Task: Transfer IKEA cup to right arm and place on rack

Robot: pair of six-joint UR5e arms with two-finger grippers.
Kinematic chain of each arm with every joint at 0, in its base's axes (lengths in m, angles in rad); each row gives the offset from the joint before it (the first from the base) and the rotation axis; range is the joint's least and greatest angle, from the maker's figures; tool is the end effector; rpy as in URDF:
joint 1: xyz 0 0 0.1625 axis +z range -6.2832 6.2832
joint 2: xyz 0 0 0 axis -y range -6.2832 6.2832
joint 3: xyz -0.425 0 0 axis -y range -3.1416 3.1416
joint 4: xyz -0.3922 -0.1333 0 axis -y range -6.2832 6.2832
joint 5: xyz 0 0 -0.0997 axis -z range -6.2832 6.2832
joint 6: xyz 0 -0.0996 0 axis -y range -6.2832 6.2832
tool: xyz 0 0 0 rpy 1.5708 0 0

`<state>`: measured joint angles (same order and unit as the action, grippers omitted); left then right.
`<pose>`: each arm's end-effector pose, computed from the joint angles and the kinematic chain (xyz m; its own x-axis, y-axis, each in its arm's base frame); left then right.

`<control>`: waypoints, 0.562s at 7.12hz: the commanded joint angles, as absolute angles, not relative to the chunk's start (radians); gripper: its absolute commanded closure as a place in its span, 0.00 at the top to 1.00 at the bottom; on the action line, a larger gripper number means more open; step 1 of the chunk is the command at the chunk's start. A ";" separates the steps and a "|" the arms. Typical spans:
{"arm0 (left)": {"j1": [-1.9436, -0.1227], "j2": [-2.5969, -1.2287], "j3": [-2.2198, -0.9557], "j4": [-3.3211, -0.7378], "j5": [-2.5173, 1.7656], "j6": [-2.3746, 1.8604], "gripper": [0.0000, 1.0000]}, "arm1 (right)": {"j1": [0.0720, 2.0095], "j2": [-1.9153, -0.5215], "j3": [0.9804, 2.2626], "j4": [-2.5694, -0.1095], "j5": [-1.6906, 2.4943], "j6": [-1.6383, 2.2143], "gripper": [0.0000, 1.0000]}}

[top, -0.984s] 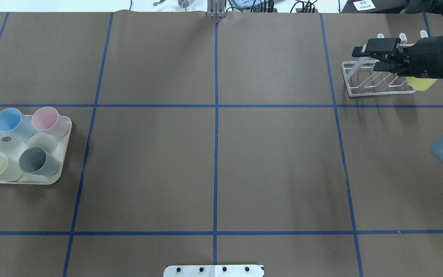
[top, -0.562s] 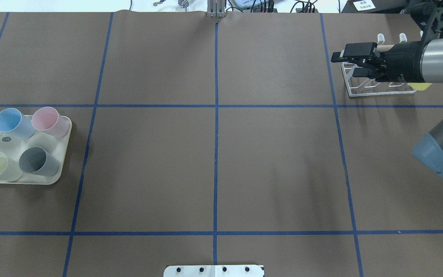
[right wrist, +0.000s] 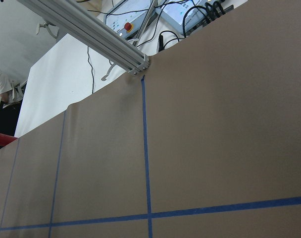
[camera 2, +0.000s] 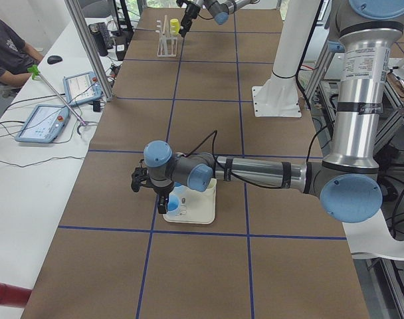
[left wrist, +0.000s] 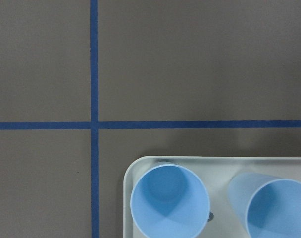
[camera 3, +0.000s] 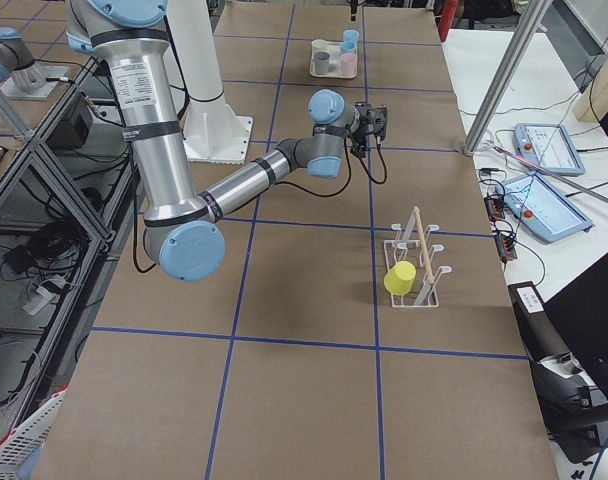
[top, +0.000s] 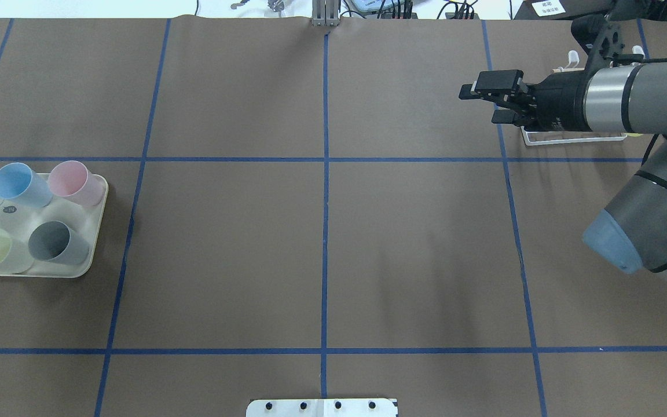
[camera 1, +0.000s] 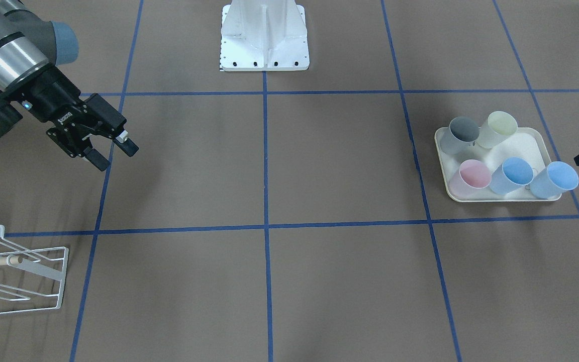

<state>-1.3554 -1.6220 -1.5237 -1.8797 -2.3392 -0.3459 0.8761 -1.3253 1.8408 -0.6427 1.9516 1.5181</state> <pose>0.0509 -0.5323 0.6228 0.6867 0.0261 -0.7265 0.0313 0.9974 0.0655 -0.2774 -0.4833 0.2942 0.1062 0.0511 0.9930 -0.4723 0.8814 0.0052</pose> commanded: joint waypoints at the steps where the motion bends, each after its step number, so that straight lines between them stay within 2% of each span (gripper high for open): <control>1: -1.355 -1.643 -1.456 -1.930 -2.339 -0.351 1.00 | 0.851 -1.302 1.821 -0.640 1.930 1.523 0.99; 3: -1.351 -1.643 -1.410 -1.991 -2.339 -0.356 0.99 | 0.851 -1.295 1.816 -0.638 1.930 1.523 0.99; 4: -1.350 -1.646 -1.390 -2.015 -2.339 -0.360 0.92 | 0.851 -1.295 1.815 -0.637 1.930 1.523 0.99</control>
<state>-1.3518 -1.6433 -1.4164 -1.9806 -2.3393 -0.3553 0.8520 -1.2960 1.8166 -0.6383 1.9300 1.5232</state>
